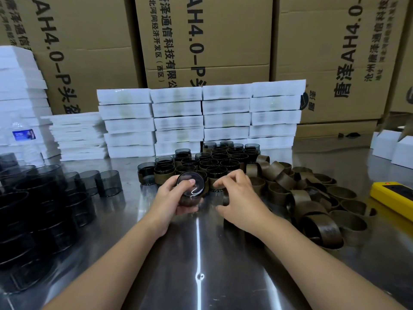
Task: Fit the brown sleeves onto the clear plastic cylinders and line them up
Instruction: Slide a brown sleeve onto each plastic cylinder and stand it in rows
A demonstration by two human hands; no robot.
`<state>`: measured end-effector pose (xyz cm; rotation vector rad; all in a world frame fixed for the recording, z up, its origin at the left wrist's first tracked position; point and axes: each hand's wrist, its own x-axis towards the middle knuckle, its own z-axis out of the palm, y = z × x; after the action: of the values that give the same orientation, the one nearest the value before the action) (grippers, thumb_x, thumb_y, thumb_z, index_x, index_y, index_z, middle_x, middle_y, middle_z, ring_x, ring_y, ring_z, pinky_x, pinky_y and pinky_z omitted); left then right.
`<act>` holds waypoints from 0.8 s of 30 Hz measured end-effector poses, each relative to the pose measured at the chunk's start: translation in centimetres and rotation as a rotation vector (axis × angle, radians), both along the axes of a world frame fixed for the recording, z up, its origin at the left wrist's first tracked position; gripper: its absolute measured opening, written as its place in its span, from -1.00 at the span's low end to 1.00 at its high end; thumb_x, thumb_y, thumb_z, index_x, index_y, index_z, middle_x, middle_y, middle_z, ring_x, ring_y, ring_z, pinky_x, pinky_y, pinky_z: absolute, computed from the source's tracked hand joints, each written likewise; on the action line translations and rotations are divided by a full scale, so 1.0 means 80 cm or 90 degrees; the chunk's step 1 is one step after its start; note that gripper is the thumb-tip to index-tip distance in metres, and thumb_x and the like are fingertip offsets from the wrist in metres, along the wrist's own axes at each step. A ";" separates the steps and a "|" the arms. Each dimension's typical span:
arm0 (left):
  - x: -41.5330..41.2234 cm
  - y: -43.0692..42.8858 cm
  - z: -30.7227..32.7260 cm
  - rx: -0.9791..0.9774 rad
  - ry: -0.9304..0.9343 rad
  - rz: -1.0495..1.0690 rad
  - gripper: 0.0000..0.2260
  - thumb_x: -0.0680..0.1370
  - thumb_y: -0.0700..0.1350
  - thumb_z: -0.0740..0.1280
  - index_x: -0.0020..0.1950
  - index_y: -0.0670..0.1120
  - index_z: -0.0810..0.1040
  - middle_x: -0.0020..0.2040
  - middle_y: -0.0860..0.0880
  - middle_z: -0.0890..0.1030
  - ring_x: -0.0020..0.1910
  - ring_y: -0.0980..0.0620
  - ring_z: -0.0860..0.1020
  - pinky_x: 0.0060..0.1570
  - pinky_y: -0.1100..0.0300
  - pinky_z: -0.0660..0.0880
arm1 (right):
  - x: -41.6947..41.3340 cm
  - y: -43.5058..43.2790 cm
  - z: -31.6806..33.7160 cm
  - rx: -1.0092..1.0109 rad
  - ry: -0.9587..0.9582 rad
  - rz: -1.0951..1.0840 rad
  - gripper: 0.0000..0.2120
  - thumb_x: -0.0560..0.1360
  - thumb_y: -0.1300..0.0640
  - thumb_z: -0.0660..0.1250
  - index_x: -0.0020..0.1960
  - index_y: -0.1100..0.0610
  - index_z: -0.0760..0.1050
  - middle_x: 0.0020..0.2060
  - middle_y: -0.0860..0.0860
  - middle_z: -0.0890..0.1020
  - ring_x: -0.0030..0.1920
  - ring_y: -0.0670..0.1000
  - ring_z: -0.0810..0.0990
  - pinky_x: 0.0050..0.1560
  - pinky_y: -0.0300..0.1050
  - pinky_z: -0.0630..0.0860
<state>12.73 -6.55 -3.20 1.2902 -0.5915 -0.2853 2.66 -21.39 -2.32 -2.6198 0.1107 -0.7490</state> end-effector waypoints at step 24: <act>0.002 0.000 -0.002 0.064 0.092 -0.107 -0.90 0.46 -0.04 0.40 -0.06 0.03 0.67 -0.10 -0.06 0.70 -0.20 -0.19 0.69 -0.34 0.15 0.60 | -0.005 0.000 0.009 0.042 0.083 -0.168 -0.54 0.44 0.05 0.36 0.31 0.05 0.41 0.19 0.01 0.44 0.17 0.09 0.50 0.14 -0.02 0.50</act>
<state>12.92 -6.59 -3.40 1.3059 -0.5690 -0.5481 2.28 -21.39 -1.58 -2.6179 0.5183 -0.6458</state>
